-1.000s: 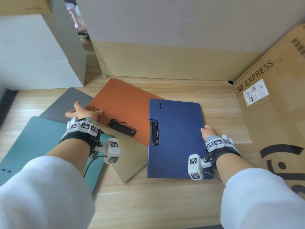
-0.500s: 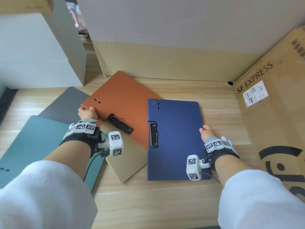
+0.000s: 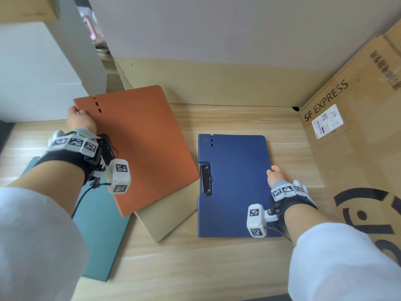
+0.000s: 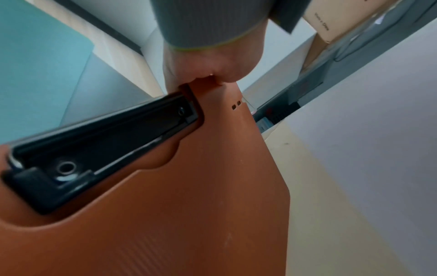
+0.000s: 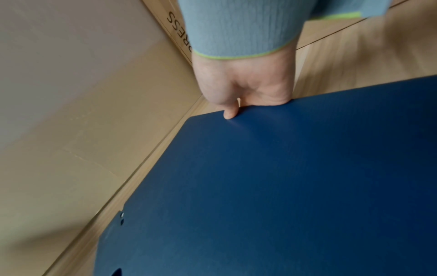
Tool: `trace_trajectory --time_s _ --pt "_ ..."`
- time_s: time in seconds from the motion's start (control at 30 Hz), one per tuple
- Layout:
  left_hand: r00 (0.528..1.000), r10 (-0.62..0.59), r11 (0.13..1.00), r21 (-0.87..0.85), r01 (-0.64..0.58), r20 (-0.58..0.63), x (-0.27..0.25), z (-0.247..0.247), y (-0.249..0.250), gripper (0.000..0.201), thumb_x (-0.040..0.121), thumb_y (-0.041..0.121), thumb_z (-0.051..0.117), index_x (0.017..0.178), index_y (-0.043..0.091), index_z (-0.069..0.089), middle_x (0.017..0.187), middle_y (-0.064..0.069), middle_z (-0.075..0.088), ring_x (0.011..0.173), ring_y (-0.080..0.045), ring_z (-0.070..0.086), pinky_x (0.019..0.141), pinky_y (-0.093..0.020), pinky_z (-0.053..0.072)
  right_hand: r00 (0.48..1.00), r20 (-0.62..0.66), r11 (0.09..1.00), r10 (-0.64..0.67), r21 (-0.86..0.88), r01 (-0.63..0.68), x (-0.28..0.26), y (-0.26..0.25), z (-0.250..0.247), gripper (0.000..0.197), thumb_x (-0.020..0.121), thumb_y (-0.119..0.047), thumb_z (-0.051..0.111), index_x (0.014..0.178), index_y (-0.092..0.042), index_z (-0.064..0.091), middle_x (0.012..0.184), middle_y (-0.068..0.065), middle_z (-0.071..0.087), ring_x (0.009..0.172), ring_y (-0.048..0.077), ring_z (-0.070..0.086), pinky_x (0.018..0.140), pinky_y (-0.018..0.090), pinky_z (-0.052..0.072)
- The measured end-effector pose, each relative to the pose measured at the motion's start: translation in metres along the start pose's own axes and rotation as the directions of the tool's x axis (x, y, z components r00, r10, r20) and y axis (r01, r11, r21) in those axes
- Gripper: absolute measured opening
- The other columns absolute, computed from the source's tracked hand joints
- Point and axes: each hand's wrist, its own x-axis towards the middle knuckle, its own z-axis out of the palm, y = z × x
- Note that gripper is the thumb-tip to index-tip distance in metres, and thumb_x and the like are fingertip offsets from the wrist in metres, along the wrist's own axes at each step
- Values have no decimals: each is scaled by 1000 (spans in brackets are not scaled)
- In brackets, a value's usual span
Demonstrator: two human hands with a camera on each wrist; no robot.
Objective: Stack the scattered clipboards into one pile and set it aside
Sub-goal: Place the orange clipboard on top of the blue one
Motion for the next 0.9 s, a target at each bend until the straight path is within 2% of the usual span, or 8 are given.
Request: trace_trajectory --time_s 0.23,0.43,0.5,0.6,0.7,0.73,0.83,0.9 --pt "984 111 983 130 -129 137 -4 26 25 45 100 9 25 141 3 42 143 -20 48 132 -36 44 108 -37 33 998 64 998 -11 -59 15 2 0 -4 45 98 -10 38 143 -9 35 145 13 43 130 32 44 103 35 35" --pt "960 100 953 252 -168 262 -8 48 43 46 99 8 27 143 1 40 147 -22 43 135 -39 40 111 -41 31 994 110 996 -29 -80 38 4 1 -7 48 96 -5 40 144 -10 34 147 11 41 132 29 43 104 32 33" --pt "953 97 950 259 -175 287 -9 55 46 46 99 8 27 143 2 40 147 -21 43 135 -38 40 111 -41 31 992 122 995 -44 -87 55 7 4 -6 47 95 -3 41 142 -11 37 144 11 45 123 30 50 98 32 38" --pt "957 65 946 287 -150 283 -7 58 51 46 101 9 25 144 0 37 150 -21 39 138 -38 37 113 -40 28 992 118 997 -43 -65 50 13 10 -8 45 93 3 39 136 -11 45 118 9 55 78 24 55 67 29 43" --pt "955 59 944 295 -148 291 -13 58 51 46 101 9 25 144 -1 38 150 -21 39 137 -38 37 112 -38 29 993 105 996 -45 -77 54 14 12 -9 44 92 4 38 133 -9 50 125 14 60 96 27 59 87 33 46" --pt "949 65 941 299 -162 309 -21 61 49 45 101 9 26 143 -2 39 149 -22 41 136 -39 38 111 -39 30 993 106 996 -46 -71 54 14 12 -9 44 92 4 38 132 -9 51 126 14 60 96 24 56 88 33 46" --pt "922 58 928 320 -191 383 -49 79 39 44 101 10 26 141 -3 41 145 -26 44 133 -40 42 108 -41 33 989 145 998 -39 -45 46 14 8 -6 43 91 1 39 131 -11 52 107 11 60 87 22 49 61 28 43" --pt "901 27 932 314 -179 433 -68 95 28 44 102 11 26 142 -2 39 146 -24 44 134 -39 42 109 -40 33 983 181 1000 -14 -11 16 12 3 -2 43 92 -2 42 133 -12 50 102 7 54 89 22 48 63 27 42"
